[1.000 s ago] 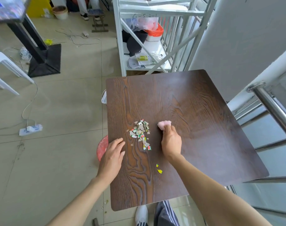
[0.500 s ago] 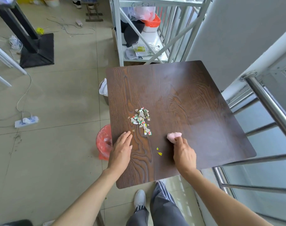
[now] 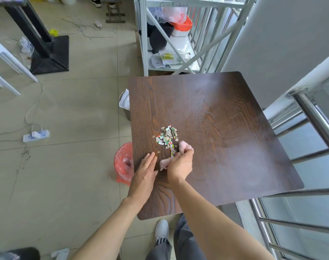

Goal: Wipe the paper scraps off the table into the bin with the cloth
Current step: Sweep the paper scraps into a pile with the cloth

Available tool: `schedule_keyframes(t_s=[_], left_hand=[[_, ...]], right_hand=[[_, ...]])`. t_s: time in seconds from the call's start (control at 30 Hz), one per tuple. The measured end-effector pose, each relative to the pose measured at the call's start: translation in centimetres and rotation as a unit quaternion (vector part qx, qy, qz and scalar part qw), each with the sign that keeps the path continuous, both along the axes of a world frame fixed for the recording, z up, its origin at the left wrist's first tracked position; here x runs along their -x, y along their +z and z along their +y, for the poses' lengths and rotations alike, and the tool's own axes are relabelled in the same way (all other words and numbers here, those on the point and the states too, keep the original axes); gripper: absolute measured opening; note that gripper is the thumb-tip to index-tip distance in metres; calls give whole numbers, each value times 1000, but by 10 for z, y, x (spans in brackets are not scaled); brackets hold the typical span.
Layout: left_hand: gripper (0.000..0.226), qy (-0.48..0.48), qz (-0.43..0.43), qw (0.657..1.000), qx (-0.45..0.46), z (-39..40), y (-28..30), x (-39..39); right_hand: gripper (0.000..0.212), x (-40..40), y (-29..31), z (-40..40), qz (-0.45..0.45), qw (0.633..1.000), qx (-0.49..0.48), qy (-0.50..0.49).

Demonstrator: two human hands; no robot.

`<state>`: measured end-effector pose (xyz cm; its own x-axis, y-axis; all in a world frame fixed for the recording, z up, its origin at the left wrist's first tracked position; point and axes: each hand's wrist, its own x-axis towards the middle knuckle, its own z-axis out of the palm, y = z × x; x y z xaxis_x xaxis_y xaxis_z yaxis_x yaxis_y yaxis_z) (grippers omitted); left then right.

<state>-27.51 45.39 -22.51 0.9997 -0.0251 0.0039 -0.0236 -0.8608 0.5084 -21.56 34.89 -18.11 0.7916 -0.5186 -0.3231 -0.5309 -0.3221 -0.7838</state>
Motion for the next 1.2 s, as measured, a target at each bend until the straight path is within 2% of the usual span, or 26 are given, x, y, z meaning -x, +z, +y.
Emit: schedule_keyframes(t_s=[0.1, 0.17, 0.4, 0.53, 0.63, 0.77, 0.83, 1.07, 1.2], left_hand=[[52, 16, -1, 1000, 12, -3, 2, 0], [53, 26, -5, 1000, 10, -4, 2, 1], [55, 34, -16, 998, -50, -7, -2, -1], [57, 39, -18, 997, -70, -8, -3, 0], [56, 41, -4, 998, -50, -9, -1, 1], [54, 36, -2, 998, -45, -10, 3, 2], [54, 32, -4, 998, -47, -9, 4, 2], [52, 32, -14, 999, 26, -3, 5, 3], [44, 33, -26, 999, 35, 4, 5, 12]], right_hand=[[18, -18, 5, 6, 8, 999, -38, -15], [19, -28, 6, 9, 10, 1000, -20, -10], [18, -55, 1, 30, -19, 998, -57, -2], [19, -70, -2, 36, -33, 997, -50, 39], [17, -81, 1, 36, -36, 993, -54, 103], [12, -93, 3, 35, -35, 979, -33, 200], [20, -95, 1, 30, -40, 972, -10, 232], [20, -63, 7, -14, -71, 959, 139, 238], [16, -30, -5, -14, -44, 960, 145, 235]])
